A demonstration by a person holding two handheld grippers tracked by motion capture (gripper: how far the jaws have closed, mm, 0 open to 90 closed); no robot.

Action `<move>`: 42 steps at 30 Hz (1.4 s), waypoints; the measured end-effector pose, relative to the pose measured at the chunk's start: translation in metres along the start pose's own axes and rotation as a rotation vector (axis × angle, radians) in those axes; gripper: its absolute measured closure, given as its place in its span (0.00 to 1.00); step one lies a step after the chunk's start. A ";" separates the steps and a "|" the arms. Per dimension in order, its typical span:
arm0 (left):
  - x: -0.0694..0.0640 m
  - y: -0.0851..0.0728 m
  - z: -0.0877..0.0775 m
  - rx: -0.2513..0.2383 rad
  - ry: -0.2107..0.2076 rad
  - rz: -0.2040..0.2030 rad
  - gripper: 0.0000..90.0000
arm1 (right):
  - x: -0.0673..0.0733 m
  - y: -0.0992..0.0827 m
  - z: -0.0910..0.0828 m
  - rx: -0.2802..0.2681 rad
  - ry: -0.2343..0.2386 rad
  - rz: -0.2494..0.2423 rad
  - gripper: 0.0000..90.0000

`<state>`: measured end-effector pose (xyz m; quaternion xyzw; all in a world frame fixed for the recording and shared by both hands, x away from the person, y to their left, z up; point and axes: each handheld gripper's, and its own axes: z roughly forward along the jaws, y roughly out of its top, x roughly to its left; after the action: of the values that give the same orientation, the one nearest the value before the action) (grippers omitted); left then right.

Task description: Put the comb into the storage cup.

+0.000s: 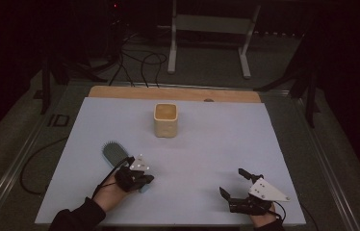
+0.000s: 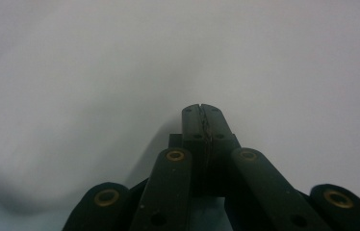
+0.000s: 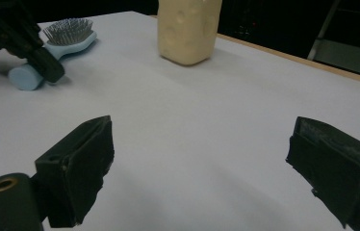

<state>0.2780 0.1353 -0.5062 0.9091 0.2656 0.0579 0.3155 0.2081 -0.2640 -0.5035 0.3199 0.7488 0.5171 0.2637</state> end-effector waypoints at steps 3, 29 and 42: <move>0.000 -0.009 -0.007 0.016 0.002 -0.004 1.00 | 0.000 0.000 0.000 0.002 0.001 -0.001 0.10; 0.011 -0.060 -0.053 0.078 0.047 -0.075 1.00 | 0.002 0.000 0.002 0.006 0.000 -0.001 0.10; 0.025 -0.080 -0.072 0.111 0.107 -0.119 1.00 | 0.002 0.000 0.002 0.008 -0.004 0.000 0.10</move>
<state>0.2439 0.2400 -0.4994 0.9034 0.3386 0.0727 0.2528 0.2085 -0.2616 -0.5041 0.3220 0.7503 0.5135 0.2640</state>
